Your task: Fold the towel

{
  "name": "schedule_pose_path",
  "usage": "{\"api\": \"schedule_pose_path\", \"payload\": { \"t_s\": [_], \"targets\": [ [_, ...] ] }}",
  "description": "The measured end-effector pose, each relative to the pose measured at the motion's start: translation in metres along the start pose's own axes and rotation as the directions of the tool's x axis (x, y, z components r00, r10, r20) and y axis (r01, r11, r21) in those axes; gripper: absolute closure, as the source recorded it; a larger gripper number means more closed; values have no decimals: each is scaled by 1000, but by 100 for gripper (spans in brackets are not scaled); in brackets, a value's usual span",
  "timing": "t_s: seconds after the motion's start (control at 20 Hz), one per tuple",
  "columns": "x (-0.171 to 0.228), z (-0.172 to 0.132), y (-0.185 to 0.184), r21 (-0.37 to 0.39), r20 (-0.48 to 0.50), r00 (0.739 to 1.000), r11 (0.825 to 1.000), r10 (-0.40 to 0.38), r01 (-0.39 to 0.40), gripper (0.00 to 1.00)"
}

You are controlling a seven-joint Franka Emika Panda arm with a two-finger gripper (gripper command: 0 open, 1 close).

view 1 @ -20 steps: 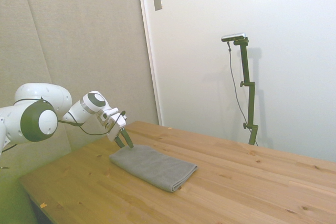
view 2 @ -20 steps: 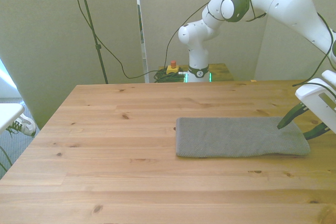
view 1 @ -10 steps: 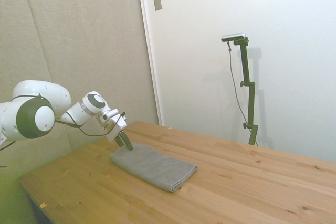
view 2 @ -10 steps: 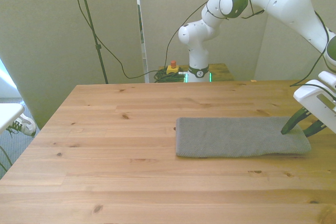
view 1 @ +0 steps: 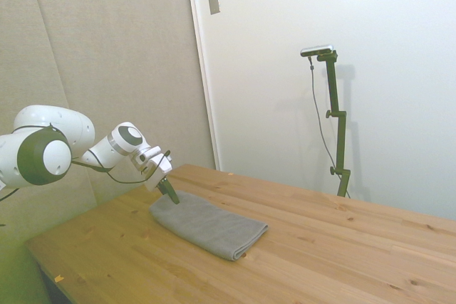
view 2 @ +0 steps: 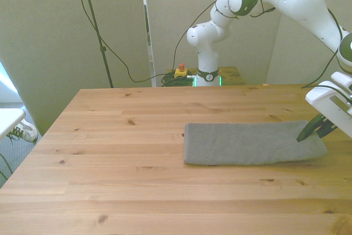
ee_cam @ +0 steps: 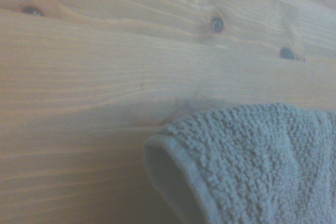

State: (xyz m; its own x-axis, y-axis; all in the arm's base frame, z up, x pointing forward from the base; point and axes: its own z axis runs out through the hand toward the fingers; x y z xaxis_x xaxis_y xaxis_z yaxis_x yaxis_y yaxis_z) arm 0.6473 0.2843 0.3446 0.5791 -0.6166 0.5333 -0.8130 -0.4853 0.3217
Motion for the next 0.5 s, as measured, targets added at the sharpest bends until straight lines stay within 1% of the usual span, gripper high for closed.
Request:
{"api": "schedule_pose_path", "payload": {
  "t_s": [0.25, 0.5],
  "targets": [
    [27, -17, 25, 50, 10, 1000, 998, 28, -29, 100],
    [73, -27, 74, 113, 47, 996, 990, 80, -85, 100]
  ]
}}
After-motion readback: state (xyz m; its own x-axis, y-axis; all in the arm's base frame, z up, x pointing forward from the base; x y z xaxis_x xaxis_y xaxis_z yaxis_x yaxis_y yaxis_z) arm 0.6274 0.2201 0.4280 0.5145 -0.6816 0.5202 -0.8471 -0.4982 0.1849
